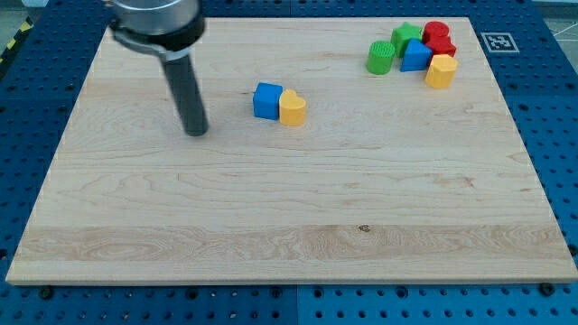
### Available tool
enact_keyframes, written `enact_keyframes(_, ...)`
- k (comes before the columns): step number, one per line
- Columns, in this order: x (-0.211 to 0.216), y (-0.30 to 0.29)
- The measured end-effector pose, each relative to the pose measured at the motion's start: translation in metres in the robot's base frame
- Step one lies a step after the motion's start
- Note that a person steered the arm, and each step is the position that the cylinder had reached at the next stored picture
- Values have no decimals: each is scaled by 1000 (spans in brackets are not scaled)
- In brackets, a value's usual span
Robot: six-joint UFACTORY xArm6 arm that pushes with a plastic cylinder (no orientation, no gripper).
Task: Slide blue cube below the green circle
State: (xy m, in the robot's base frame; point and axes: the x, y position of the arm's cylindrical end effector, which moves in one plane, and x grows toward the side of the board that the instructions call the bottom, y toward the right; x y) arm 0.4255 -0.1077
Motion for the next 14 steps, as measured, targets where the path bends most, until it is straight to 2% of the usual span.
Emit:
enact_keyframes(4, -83, 247)
enact_keyframes(5, -84, 249)
enact_keyframes(7, -84, 179)
enact_keyframes(8, -99, 153)
enact_keyframes(9, -142, 139)
enact_keyframes(10, -137, 86)
enact_keyframes(11, -114, 41)
enact_keyframes(12, -91, 40)
enact_keyframes(14, -110, 108)
